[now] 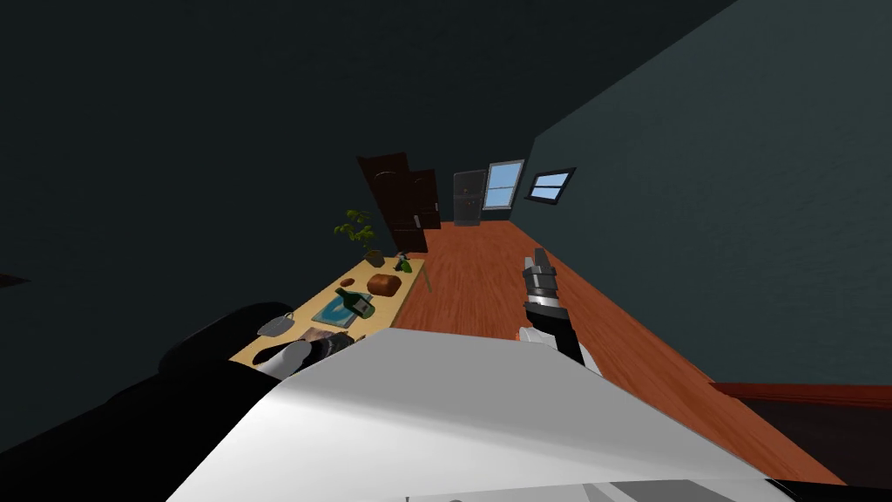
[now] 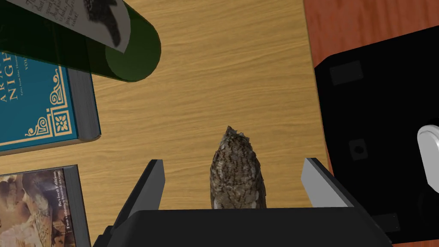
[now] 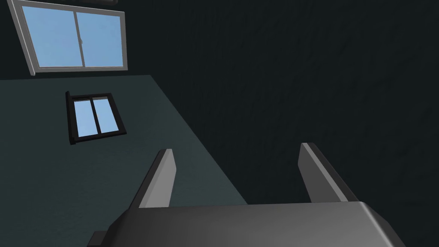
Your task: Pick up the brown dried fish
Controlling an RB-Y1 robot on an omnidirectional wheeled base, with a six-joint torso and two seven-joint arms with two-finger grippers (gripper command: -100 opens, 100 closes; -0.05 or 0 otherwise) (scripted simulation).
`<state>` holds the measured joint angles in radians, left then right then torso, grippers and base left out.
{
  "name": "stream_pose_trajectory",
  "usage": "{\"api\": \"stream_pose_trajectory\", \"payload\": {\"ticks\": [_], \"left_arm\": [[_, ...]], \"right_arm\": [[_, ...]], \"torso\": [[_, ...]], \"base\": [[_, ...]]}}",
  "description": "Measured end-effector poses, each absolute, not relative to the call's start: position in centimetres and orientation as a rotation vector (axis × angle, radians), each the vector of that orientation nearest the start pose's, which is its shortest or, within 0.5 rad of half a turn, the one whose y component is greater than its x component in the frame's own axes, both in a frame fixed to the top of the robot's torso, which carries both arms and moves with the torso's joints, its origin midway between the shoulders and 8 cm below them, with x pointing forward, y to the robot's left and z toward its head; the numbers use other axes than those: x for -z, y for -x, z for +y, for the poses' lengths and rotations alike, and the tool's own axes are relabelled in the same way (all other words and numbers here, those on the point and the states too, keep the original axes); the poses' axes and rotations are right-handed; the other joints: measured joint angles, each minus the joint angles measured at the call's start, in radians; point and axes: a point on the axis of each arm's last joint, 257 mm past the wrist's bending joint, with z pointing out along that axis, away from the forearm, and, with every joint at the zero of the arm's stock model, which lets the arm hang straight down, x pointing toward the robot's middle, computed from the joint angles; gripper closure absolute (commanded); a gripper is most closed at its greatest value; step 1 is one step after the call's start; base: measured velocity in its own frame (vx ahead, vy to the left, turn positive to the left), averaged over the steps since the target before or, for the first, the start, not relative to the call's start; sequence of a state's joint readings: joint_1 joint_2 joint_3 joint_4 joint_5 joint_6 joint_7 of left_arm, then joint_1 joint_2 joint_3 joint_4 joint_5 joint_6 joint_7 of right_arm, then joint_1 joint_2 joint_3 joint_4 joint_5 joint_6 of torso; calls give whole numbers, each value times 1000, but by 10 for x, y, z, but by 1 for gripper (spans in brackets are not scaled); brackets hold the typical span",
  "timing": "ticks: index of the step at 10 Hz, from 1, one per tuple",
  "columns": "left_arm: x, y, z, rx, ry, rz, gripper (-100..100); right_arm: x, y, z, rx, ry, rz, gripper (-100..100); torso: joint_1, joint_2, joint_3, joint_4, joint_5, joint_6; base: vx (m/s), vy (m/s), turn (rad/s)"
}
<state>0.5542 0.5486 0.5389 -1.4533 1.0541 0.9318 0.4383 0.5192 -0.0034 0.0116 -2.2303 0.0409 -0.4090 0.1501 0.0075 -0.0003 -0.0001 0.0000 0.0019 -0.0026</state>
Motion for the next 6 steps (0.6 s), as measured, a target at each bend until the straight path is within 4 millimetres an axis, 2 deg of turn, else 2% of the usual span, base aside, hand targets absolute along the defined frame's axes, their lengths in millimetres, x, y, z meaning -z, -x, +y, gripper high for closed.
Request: {"api": "stream_pose_trajectory", "payload": {"ticks": [1,3,4,6], "left_arm": [[449,-142,562,613,2924,383,-100],[471,-127,552,573,2980,355,-100],[487,-106,537,524,3030,332,-100],[505,-84,521,466,3089,298,-100]], "right_arm": [[23,-366,-279,-1106,-691,789,0],[23,-366,-279,-1106,-691,789,0],[23,-366,-279,-1106,-690,789,0],[23,-366,-279,-1106,-691,789,0]], "torso": [[0,0,0,0,0,0],[1,-1,-1,0,0,0],[4,-1,0,0,1,0],[1,-1,0,0,0,0]], "base": [[-7,86,-43],[6,147,-69],[-18,150,-26],[5,81,-17]]}}
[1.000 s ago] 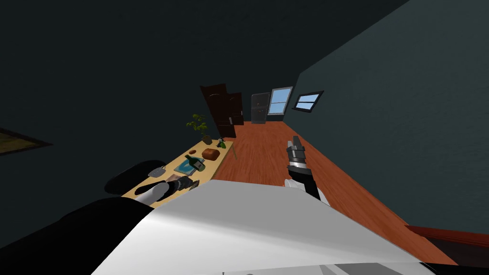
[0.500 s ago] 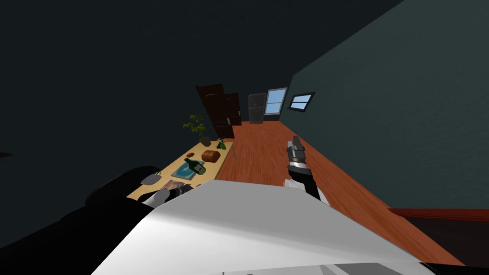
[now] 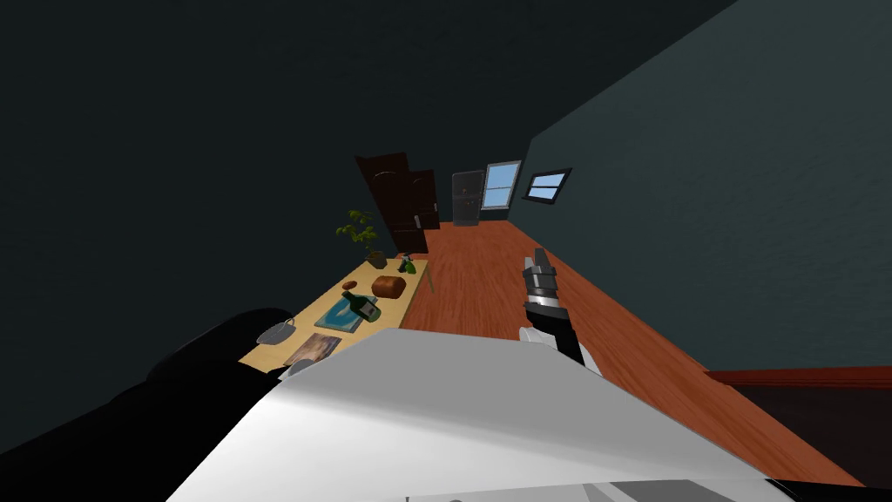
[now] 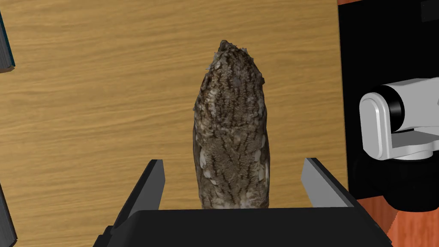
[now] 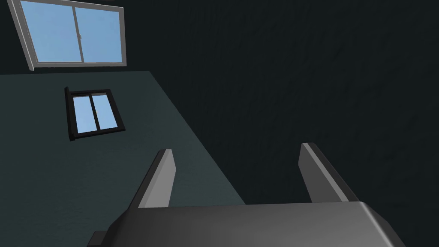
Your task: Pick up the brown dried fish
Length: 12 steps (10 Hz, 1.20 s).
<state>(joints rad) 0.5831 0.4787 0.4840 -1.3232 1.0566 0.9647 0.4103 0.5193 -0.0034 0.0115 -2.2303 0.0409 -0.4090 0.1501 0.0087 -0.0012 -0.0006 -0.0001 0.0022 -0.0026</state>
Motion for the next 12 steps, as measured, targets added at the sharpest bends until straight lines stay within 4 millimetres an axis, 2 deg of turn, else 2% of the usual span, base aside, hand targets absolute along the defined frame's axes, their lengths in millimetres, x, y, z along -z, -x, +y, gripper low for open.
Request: {"api": "stream_pose_trajectory", "payload": {"ticks": [1,2,5,6,10,11,12], "left_arm": [[506,-82,520,462,3092,299,0],[506,-82,520,462,3091,299,-100],[526,-89,508,464,3091,299,-100],[527,-89,508,465,3089,300,100],[527,-89,507,465,3091,300,100],[527,-89,507,465,3092,300,0],[527,-89,507,465,3091,300,100]], "right_arm": [[23,-366,-279,-1106,-691,789,0],[23,-366,-279,-1106,-691,789,0],[23,-366,-279,-1106,-691,789,0],[23,-366,-279,-1106,-691,789,0],[23,-366,-279,-1106,-691,789,0],[23,-366,-279,-1106,-691,789,0],[23,-366,-279,-1106,-691,789,0]], "torso": [[-4,0,0,0,-1,0],[-7,0,0,0,-2,0],[-6,-1,0,0,-1,0],[-7,-1,0,0,-2,0],[-5,-1,-1,0,-1,0],[-5,-1,-1,0,-1,0],[-5,-1,-1,0,0,0]], "base": [[0,10,-1],[1,27,-1],[2,29,-5],[0,0,0],[0,0,0],[0,0,0],[1,-18,0]]}}
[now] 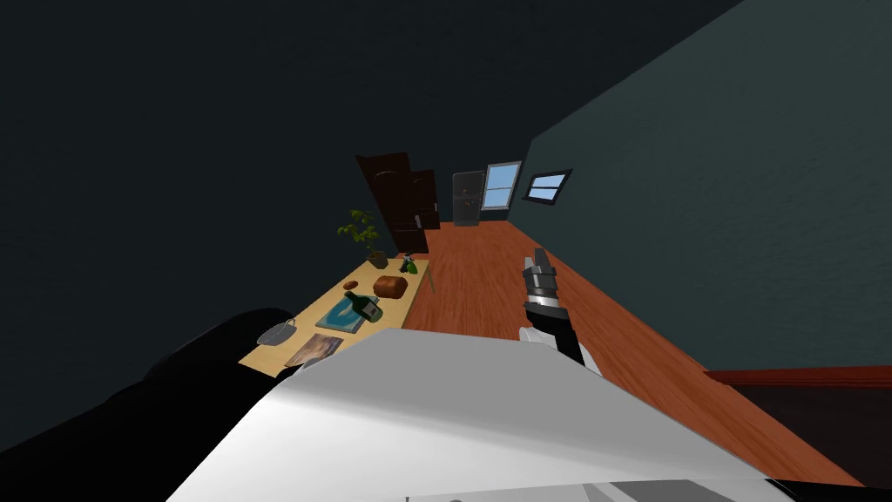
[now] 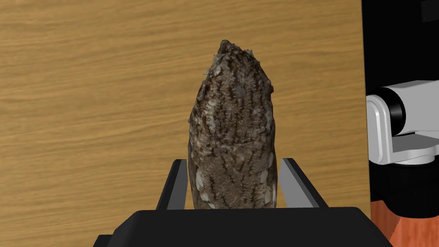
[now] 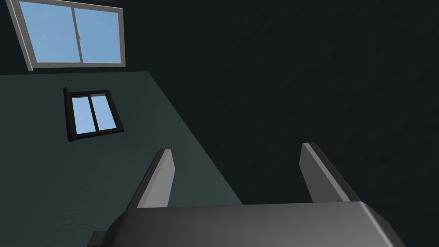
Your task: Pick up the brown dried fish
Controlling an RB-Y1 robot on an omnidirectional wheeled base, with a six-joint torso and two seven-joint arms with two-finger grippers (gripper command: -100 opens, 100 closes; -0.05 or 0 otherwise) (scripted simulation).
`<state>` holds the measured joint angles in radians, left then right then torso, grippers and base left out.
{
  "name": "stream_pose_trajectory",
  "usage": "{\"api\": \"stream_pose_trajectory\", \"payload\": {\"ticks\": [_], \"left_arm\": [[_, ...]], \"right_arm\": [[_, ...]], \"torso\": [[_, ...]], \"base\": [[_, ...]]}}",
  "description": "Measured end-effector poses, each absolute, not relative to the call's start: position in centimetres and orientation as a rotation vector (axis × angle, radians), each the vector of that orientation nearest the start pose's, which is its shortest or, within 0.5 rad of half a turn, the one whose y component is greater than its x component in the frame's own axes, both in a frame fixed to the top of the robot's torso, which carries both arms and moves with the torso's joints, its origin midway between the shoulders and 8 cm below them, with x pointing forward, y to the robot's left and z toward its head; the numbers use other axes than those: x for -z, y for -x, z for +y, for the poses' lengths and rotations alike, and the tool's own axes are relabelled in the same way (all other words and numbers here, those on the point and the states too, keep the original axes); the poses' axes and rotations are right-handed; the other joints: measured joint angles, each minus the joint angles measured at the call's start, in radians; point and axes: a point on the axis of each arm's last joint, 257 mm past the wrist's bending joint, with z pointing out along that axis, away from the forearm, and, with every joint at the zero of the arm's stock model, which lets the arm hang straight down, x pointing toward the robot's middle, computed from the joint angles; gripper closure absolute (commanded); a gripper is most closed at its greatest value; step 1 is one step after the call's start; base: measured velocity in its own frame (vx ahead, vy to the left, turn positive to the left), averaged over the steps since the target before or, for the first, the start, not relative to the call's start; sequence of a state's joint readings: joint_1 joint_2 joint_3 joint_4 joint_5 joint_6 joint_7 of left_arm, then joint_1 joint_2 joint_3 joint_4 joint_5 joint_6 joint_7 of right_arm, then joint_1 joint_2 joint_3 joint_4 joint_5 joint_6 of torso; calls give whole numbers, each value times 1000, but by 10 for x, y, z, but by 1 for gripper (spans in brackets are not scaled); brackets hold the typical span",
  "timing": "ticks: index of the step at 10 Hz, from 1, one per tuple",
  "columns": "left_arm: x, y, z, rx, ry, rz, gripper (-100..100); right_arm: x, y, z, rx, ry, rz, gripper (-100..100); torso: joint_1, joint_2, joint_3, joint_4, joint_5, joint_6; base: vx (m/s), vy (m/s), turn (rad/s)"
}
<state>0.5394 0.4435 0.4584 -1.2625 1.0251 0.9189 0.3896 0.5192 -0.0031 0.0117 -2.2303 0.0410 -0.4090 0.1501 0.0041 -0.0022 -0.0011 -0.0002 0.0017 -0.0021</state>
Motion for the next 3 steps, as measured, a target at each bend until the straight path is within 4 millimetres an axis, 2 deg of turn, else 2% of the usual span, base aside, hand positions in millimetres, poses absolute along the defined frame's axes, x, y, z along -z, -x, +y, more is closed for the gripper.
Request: {"api": "stream_pose_trajectory", "payload": {"ticks": [2,3], "left_arm": [[515,-83,516,465,3088,299,100],[514,-82,516,463,3089,299,0]], "right_arm": [[23,-366,-279,-1106,-691,789,0],[23,-366,-279,-1106,-691,789,0]], "torso": [[-2,1,0,0,-1,-1],[-2,0,0,0,0,0]], "base": [[-2,-23,7],[0,0,0]]}}
